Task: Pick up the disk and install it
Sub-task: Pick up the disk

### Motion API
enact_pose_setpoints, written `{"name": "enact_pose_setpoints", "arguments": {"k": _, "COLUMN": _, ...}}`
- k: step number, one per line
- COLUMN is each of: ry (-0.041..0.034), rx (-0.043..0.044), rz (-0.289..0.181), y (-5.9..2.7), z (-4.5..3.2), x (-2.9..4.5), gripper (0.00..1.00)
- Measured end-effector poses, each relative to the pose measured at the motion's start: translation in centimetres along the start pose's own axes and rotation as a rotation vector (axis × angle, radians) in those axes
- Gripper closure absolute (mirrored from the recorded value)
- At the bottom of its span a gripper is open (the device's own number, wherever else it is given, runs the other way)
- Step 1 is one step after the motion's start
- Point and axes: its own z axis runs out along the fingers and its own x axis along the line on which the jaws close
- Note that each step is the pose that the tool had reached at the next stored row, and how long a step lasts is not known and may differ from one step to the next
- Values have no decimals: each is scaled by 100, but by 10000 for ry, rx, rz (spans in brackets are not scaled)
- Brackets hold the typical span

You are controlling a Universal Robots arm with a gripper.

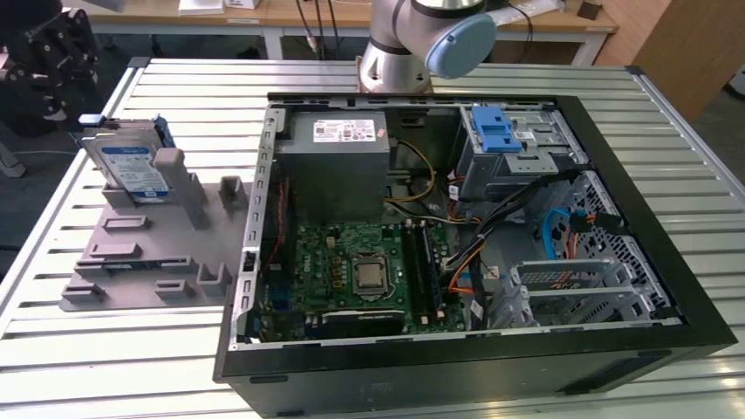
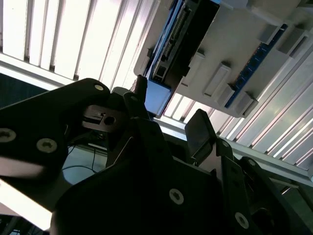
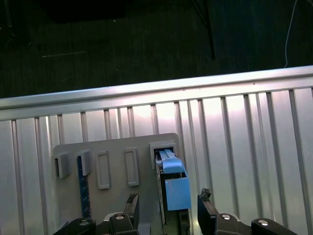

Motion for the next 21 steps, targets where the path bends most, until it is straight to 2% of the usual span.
{"name": "enact_pose_setpoints", "arguments": {"k": 21, "ry": -1, "rx": 1, "rz": 1, "y": 5, "z": 156, "x": 3, "gripper": 41}}
